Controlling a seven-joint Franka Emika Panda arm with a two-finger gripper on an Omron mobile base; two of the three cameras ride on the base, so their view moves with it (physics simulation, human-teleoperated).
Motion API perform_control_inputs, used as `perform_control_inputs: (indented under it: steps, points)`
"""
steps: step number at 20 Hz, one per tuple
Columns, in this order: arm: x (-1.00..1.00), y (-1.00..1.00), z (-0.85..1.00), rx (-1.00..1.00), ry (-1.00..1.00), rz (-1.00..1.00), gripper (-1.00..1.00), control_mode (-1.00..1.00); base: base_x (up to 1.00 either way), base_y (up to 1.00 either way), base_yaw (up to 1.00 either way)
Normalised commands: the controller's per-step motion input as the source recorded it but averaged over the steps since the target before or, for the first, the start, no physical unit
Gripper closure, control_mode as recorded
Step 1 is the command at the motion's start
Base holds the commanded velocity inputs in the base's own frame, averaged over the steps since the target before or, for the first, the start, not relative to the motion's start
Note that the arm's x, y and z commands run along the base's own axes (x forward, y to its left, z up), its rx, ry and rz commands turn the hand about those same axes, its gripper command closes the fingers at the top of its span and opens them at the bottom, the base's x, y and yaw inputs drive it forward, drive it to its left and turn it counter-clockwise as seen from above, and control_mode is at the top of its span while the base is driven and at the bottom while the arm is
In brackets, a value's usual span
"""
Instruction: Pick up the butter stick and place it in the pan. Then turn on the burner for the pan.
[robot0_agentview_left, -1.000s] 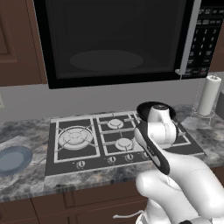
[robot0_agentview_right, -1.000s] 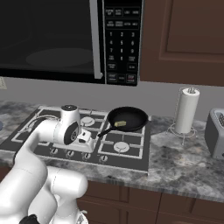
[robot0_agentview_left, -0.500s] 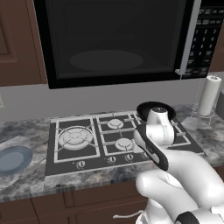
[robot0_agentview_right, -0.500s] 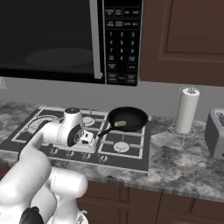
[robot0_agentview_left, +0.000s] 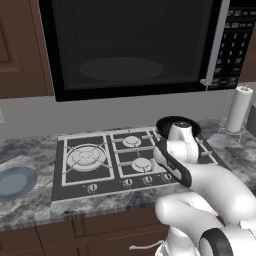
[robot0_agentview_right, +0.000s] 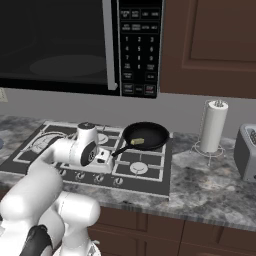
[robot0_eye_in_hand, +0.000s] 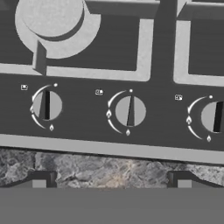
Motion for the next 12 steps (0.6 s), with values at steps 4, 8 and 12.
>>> perform_control_inputs:
  steps: [4,8,12]
  points:
    - [0.13,0.00,-0.12,0.00,0.00,0.01,-1.00,-1.00,0.00,0.00,0.00]
    - [0.07,-0.01,-0.12,0.00,0.00,0.01,-1.00,-1.00,0.00,0.00,0.00]
    - [0.00,-0.07,-0.11,0.00,0.00,0.01,-1.00,-1.00,0.00,0.00,0.00]
